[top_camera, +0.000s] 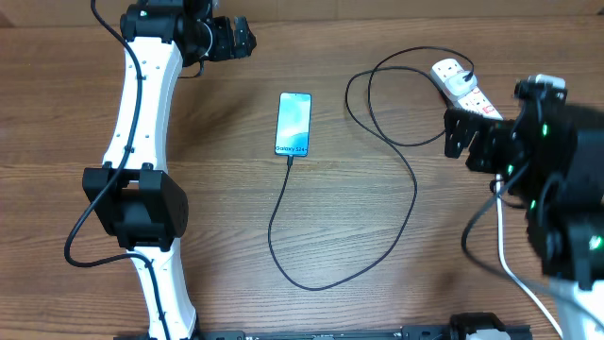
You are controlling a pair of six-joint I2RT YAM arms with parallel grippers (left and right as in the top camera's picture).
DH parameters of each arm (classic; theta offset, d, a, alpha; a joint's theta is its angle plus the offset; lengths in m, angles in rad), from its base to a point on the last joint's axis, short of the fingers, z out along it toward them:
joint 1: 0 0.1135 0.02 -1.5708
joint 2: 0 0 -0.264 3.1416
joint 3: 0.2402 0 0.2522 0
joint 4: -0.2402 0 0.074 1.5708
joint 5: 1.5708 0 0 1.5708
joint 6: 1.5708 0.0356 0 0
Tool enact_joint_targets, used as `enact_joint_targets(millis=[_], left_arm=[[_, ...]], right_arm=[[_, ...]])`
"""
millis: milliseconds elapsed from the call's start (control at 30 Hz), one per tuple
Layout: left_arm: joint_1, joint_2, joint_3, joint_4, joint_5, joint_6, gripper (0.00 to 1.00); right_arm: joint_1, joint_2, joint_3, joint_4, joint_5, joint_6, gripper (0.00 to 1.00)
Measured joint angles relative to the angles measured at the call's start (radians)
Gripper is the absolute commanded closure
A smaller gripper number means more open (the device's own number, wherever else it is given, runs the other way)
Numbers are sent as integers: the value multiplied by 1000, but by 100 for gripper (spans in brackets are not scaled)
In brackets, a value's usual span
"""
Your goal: Plug charger to phone and switch on socket
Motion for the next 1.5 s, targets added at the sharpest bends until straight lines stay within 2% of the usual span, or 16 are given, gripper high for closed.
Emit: enact_joint_targets(millis=[367,867,1033,1333,1500], left_arm=[[0,0,0,0,0,0,0],[0,0,0,0,0,0,0],[0,0,0,0,0,0,0],[0,0,0,0,0,0,0],[0,0,0,0,0,0,0]], right_arm=[[0,-403,-492,304,-89,-158,0],[0,-883,-1030,679,-107,-222,0],[0,-956,-1133,777,-136,-284,0],[0,-963,-1191,910,-179,-400,0],[0,-964,-1199,914,-182,-429,0]])
